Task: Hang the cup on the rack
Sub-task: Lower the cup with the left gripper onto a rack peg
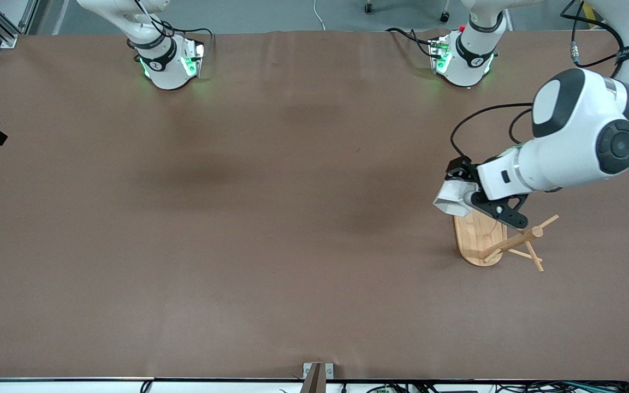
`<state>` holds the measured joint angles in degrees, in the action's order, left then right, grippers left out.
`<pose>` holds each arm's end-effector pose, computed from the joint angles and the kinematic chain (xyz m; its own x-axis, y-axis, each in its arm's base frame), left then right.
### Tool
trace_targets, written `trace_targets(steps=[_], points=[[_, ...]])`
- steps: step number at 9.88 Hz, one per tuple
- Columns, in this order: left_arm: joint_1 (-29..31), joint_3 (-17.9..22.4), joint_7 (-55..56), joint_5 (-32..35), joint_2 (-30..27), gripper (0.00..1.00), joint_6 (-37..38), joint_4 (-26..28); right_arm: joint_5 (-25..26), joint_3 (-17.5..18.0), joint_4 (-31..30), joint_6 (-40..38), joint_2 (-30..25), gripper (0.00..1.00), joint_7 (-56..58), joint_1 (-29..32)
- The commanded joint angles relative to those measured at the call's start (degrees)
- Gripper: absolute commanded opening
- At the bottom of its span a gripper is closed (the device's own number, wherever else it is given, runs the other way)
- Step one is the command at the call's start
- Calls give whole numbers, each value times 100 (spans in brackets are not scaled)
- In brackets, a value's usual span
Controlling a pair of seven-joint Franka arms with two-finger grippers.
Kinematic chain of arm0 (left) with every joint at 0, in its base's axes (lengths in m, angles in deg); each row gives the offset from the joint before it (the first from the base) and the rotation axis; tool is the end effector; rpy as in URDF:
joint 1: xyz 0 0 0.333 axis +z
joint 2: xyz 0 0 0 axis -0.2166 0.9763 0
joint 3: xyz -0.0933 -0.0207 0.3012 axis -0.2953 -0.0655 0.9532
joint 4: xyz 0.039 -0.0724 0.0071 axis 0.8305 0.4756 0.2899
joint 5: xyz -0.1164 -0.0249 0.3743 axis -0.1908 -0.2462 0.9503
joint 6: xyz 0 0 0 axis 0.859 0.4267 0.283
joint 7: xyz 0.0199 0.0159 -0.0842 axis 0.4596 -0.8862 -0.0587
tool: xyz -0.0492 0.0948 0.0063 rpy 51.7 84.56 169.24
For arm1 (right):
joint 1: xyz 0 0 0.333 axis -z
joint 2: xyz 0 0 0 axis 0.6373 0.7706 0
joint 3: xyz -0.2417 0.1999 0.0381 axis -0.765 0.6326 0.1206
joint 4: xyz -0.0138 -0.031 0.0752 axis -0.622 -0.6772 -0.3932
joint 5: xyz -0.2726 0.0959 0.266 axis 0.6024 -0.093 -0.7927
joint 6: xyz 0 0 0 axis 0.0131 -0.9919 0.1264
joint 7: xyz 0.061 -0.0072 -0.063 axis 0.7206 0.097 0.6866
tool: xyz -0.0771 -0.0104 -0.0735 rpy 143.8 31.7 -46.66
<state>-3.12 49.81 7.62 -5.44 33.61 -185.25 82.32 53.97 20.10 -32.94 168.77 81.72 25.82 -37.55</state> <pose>0.6024 -0.1447 0.4522 0.8949 -0.4333 -0.1069 -0.3903 -0.8760 0.2835 0.5365 -0.0536 0.6717 0.9724 -0.2300 0.0388 -0.2311 -0.9726 0.0254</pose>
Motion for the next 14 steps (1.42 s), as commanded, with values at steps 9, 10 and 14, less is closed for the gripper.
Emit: trace_targets(steps=[9,10,14], points=[[256,-41,-234,598,325,0,-277,132,-148,-19,41,-212,-5,100,156,16],[282,-41,-278,598,325,0,-277,124,-148,-19,33,-221,-5,100,156,16],[361,-50,-278,590,456,0,-426,124,-148,-19,32,-247,-5,100,156,24]])
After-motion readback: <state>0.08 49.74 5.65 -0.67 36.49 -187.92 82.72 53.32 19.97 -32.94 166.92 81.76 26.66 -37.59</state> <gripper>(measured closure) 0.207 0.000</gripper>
